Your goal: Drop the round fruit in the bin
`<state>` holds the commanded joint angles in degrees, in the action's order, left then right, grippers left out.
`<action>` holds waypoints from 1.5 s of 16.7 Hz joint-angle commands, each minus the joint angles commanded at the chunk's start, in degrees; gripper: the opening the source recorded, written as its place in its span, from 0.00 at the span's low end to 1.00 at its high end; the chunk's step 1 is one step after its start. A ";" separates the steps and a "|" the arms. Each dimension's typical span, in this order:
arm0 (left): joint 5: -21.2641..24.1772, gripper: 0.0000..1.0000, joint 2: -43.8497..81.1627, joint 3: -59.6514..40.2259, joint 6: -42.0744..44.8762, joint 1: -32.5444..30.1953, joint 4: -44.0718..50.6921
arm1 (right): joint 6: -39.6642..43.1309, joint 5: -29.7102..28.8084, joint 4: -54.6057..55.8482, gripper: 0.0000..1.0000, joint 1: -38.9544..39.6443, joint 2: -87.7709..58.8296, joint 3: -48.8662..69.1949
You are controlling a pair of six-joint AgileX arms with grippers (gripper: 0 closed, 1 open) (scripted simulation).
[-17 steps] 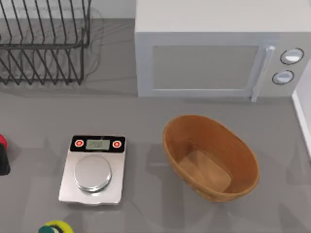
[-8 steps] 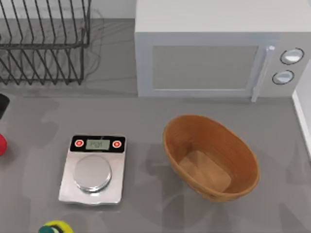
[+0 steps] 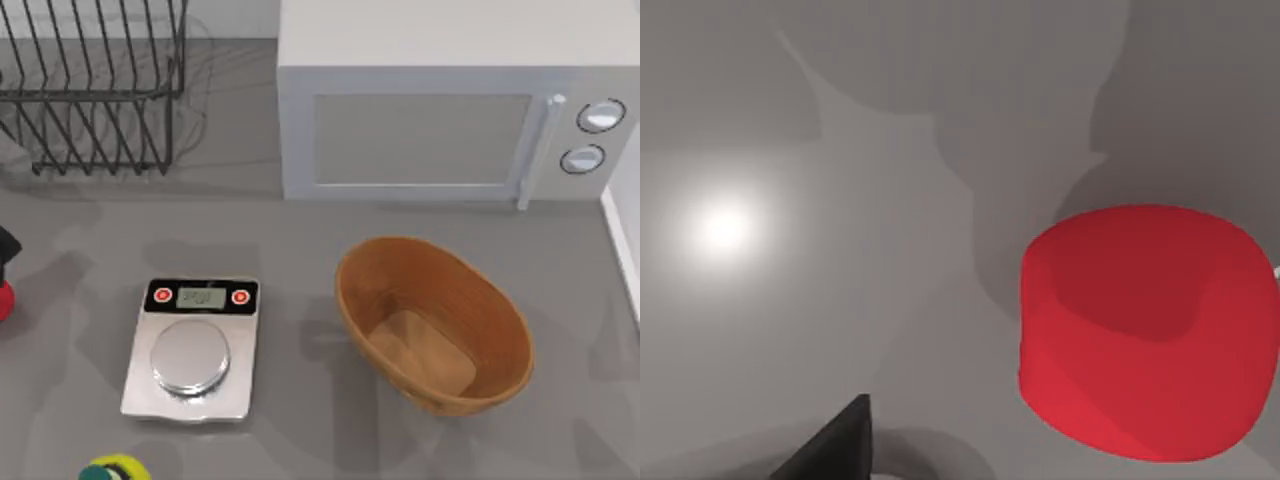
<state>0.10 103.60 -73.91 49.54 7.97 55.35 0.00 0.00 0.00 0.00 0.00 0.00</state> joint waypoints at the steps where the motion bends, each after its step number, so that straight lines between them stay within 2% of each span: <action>1: -0.40 1.00 1.87 -0.98 0.94 0.18 1.63 | 0.00 0.00 0.00 1.00 0.00 0.00 0.00; 8: -0.86 1.00 3.80 -1.73 1.81 0.09 3.16 | 0.00 0.00 0.00 1.00 0.00 0.00 0.00; 15: -0.89 1.00 9.36 5.40 2.18 0.56 -9.99 | 0.00 0.00 0.00 1.00 0.00 0.00 0.00; 20: -0.88 1.00 10.27 6.42 2.28 0.63 -11.46 | 0.00 0.00 0.00 1.00 0.00 0.00 0.00; 25: -0.88 0.62 10.27 6.42 2.28 0.63 -11.46 | 0.00 0.00 0.00 1.00 0.00 0.00 0.00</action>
<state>-0.78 113.87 -67.49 51.82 8.61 43.89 0.00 0.00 0.00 0.00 0.00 0.00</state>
